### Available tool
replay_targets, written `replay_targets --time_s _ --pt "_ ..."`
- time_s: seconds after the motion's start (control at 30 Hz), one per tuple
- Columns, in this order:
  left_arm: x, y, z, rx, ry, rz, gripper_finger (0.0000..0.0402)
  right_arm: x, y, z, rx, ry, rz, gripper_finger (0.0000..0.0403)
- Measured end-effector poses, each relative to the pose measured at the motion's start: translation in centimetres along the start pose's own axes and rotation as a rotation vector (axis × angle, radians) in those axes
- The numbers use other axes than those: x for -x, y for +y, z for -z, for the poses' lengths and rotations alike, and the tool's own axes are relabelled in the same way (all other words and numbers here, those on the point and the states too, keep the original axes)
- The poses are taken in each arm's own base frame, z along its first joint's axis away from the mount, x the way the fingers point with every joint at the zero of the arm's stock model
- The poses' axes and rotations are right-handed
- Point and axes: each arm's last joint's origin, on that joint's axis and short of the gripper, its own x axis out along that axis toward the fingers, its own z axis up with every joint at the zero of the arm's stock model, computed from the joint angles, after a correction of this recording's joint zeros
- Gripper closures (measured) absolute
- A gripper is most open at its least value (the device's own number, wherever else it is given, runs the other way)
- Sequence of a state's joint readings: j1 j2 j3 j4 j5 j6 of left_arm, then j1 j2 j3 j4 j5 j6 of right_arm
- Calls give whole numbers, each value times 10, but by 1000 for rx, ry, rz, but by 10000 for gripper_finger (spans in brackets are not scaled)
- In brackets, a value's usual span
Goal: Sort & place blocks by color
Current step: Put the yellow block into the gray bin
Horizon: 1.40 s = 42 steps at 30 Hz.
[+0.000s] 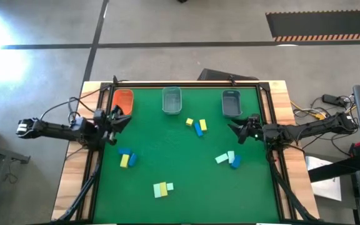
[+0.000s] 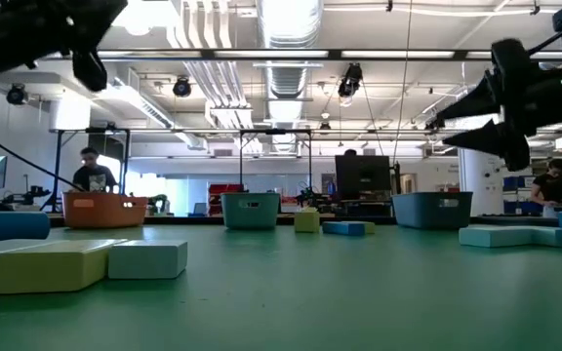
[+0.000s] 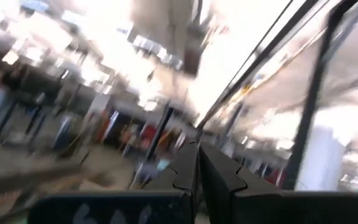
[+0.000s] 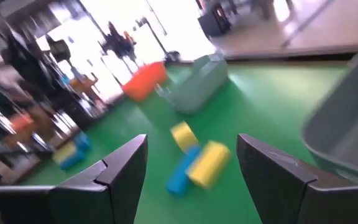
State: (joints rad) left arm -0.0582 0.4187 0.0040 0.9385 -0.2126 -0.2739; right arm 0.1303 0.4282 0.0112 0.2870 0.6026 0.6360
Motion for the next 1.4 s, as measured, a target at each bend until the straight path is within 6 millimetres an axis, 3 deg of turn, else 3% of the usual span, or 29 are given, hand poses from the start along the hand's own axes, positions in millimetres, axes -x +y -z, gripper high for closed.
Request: replay_targets --time_s 0.17,0.43,0.77,1.03,1.2,1.4 --pt "-3 -4 -7 -31 -95 74 400 3 11 -18 7 -159 -104 167" --pt "-9 -4 -1 -37 -65 67 400 11 21 -41 102 -382 -181 167" --pt "-26 -9 -6 -146 -61 55 400 -16 62 -65 387 -338 -113 167" --pt "-26 -8 -2 -153 -37 49 400 -34 91 -88 463 -290 4 167" --pt "-26 -7 -1 -169 -33 47 400 -47 105 -92 526 -162 58 167" --pt "-26 -7 -3 -317 -49 34 400 -60 123 -101 593 -46 98 167"
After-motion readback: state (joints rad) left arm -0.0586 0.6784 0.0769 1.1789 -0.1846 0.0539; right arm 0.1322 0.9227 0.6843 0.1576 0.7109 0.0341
